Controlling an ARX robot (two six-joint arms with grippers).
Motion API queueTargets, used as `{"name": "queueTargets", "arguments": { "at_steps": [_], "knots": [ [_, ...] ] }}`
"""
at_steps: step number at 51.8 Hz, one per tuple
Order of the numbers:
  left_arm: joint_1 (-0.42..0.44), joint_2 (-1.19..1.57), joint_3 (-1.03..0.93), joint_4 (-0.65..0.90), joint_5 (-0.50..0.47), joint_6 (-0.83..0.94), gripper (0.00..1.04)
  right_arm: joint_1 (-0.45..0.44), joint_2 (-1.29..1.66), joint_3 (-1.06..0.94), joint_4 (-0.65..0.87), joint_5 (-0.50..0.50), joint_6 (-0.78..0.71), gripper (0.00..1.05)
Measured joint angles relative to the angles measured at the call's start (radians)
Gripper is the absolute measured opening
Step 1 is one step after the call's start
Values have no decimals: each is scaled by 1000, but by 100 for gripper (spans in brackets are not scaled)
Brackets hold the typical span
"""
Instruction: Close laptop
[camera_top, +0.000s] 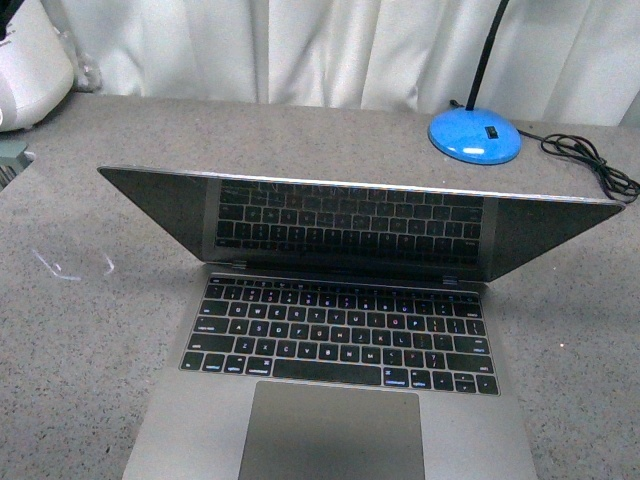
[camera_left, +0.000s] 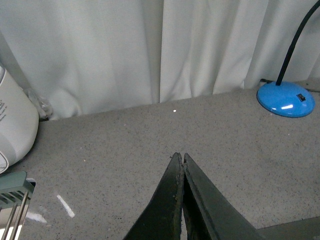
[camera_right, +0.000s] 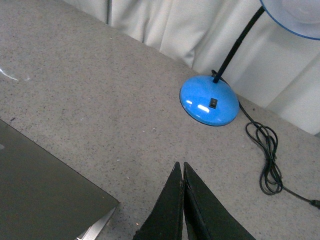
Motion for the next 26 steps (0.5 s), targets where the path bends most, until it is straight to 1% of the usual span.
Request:
{"name": "queueTargets", "arguments": {
  "at_steps": [9,26],
  "knots": [
    [13,101,82,-35,39,33,4,46,85,64,-40,-10,23,1],
    [26,227,162,-104,96,102,4,121,178,166,-117,-47,57,1]
  ]
}}
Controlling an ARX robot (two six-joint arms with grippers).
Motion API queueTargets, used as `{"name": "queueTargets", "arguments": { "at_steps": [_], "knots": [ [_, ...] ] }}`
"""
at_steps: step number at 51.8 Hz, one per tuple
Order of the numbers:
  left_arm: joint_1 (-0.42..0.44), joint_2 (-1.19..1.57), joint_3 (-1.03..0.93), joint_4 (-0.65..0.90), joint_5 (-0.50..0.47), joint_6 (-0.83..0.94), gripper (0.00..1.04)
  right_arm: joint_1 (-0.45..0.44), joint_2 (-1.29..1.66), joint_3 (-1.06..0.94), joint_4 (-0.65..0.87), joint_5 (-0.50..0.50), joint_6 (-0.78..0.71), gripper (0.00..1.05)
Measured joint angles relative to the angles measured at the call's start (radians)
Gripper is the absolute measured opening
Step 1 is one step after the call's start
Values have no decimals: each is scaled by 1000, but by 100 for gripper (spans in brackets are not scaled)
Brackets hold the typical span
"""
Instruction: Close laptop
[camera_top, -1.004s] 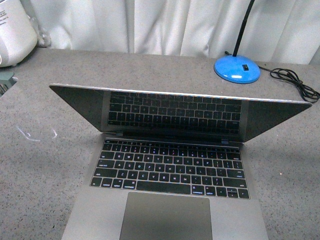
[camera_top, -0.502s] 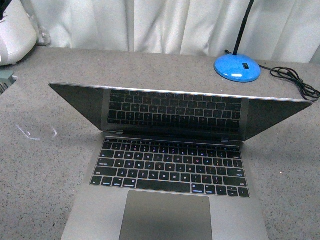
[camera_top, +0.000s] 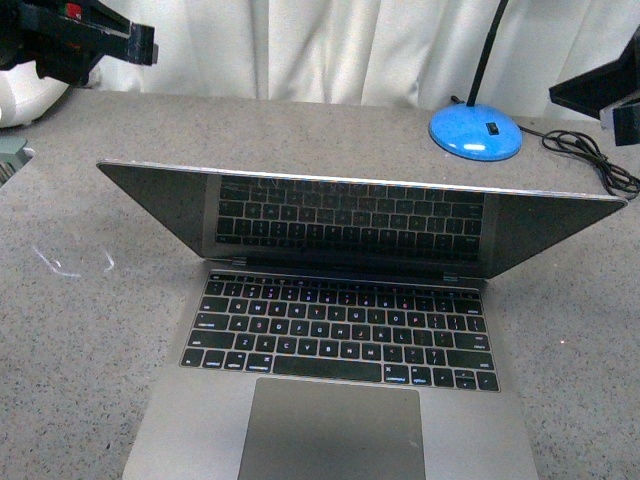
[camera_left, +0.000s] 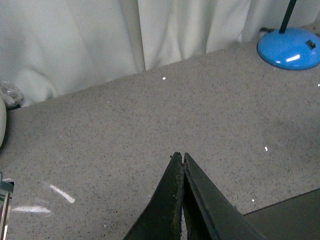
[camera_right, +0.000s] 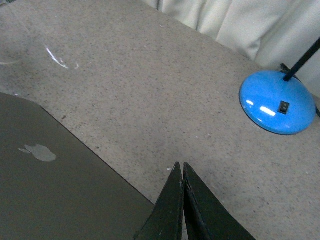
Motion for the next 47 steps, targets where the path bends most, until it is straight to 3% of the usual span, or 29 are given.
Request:
{"name": "queueTargets", "arguments": {
  "at_steps": [26,47],
  "knots": [
    [-58,109,12,-32,72,147,4,109,-13,-30,-12,-35,203,1],
    [-104,60,-45,-267,121,272,4,82,-11,-136,-217,92,394,1]
  ]
}}
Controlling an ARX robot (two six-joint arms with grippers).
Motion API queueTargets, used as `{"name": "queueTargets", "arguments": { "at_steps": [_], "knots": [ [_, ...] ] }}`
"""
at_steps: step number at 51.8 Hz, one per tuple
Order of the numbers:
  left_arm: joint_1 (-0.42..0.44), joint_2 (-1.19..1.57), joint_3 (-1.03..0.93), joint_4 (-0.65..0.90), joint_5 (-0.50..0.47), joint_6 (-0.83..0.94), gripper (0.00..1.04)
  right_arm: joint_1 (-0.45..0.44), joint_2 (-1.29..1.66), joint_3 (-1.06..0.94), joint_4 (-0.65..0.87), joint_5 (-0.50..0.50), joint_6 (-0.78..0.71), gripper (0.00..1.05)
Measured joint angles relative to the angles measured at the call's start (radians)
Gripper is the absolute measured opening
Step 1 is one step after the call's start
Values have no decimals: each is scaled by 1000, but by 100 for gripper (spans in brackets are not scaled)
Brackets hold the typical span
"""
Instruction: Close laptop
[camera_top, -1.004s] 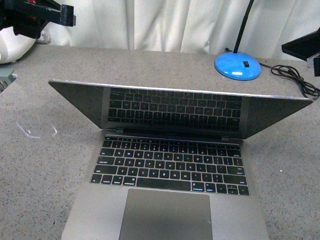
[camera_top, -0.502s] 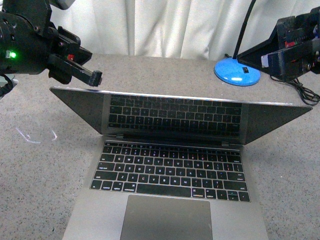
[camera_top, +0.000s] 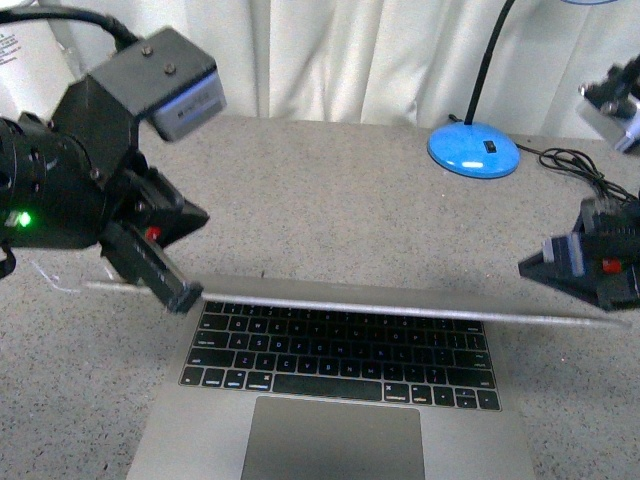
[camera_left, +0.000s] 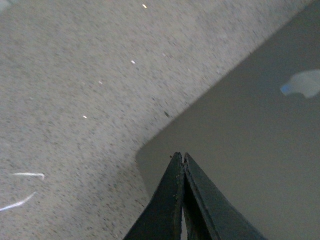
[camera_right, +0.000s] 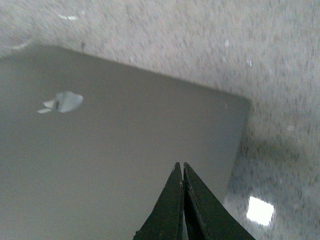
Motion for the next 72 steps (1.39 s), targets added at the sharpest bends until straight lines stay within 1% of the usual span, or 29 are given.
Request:
{"name": "queueTargets", "arguments": {
  "at_steps": [9,15,24,28,33,37,43,45,47,50,52,55,58,62,65,72],
  "knots": [
    [-28,-15,-28,-98,23,62,4,4,34,-45,-78,48,79,1],
    [-48,-39,-48,-158,46,100,4,14,56,-101,-79,58,167,1],
    [-68,-66,-69,-197,55,123,4,29,65,-159,-57,86,243,1],
    [-76,-77,-81,-203,51,129,4,32,65,-182,-46,95,262,1],
    [-77,-91,-95,-200,30,128,4,27,64,-196,-42,131,272,1],
    [-62,-96,-98,-163,-13,115,4,-5,36,-184,-63,149,277,1],
    [-11,-94,-97,-47,-99,57,4,-61,-28,-125,-123,176,285,1],
    [15,-92,-92,-3,-145,19,4,-78,-51,-102,-142,189,289,1],
    [44,-89,-82,34,-187,-16,4,-96,-74,-82,-159,194,293,1],
    [112,-88,-62,95,-266,-92,4,-123,-118,-56,-180,214,290,1],
    [148,-89,-55,121,-296,-123,4,-138,-146,-47,-189,222,288,1],
    [195,-94,-53,148,-321,-172,4,-163,-197,-44,-185,246,270,1],
    [251,-109,-61,177,-344,-227,4,-181,-255,-58,-156,294,226,1],
    [309,-138,-92,239,-372,-276,4,-206,-336,-84,-136,307,187,1],
    [360,-175,-139,329,-411,-300,4,-220,-410,-124,-97,340,130,1],
    [440,-259,-246,471,-420,-357,4,-241,-613,-253,-46,375,14,1]
  ]
}}
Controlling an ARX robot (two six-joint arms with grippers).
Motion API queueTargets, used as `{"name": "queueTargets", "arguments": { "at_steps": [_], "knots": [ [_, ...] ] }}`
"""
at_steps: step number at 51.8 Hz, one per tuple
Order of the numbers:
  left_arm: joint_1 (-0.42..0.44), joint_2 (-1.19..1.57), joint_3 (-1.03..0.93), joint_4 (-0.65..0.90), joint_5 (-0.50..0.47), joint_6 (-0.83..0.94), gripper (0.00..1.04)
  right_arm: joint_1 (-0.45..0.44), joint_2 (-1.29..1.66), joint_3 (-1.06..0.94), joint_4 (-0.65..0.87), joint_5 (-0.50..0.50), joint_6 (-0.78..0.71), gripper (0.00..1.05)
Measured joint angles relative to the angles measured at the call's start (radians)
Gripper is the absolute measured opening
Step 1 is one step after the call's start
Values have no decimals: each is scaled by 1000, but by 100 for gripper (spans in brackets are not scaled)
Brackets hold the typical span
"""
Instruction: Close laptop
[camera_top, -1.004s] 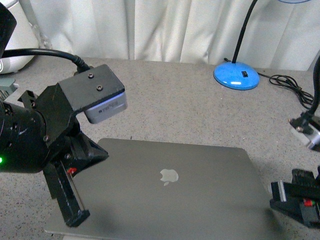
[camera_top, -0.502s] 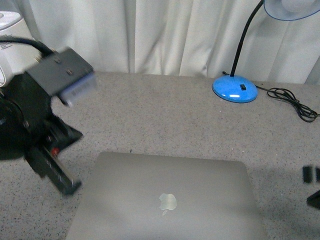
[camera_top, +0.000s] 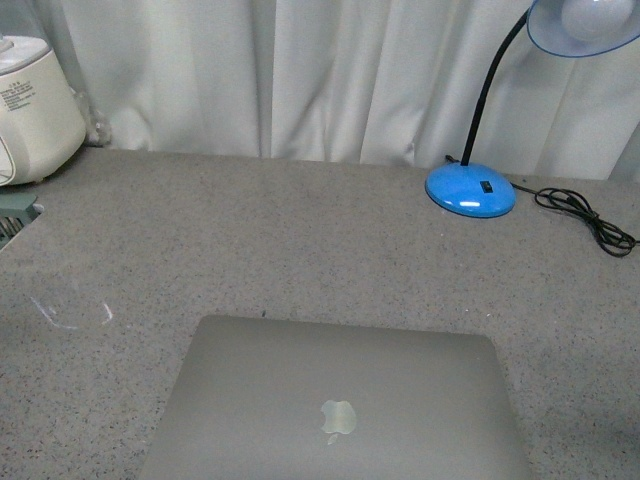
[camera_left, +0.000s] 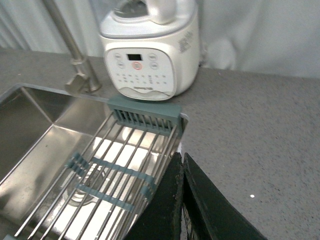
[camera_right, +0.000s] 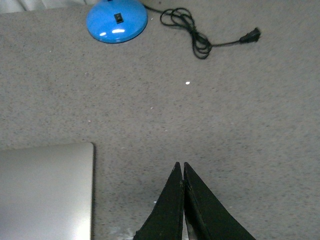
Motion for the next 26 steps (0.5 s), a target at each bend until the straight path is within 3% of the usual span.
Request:
{"name": "queueTargets", "arguments": {
  "at_steps": [7,17,20,21,22,23,24,26],
  "knots": [
    [16,-128,-131,27,32,-77,4,14,-212,-134,30,63,-92,1],
    [-183,-423,-341,27,-88,-90,4,109,-509,-288,36,182,-181,1],
    [-250,-463,-394,98,-153,-96,4,110,-539,-318,72,159,-186,1],
    [-272,-470,-416,149,-175,-99,4,93,-547,-355,173,88,-167,1],
    [-267,-485,-424,157,-146,-107,4,77,-552,-391,273,28,-148,1],
    [-238,-523,-426,109,-48,-114,4,67,-557,-415,350,-4,-130,1],
    [-207,-578,-430,46,39,-120,4,62,-562,-420,386,-15,-120,1],
    [-185,-642,-430,-21,114,-122,4,57,-578,-420,415,-19,-105,1]
  ]
}}
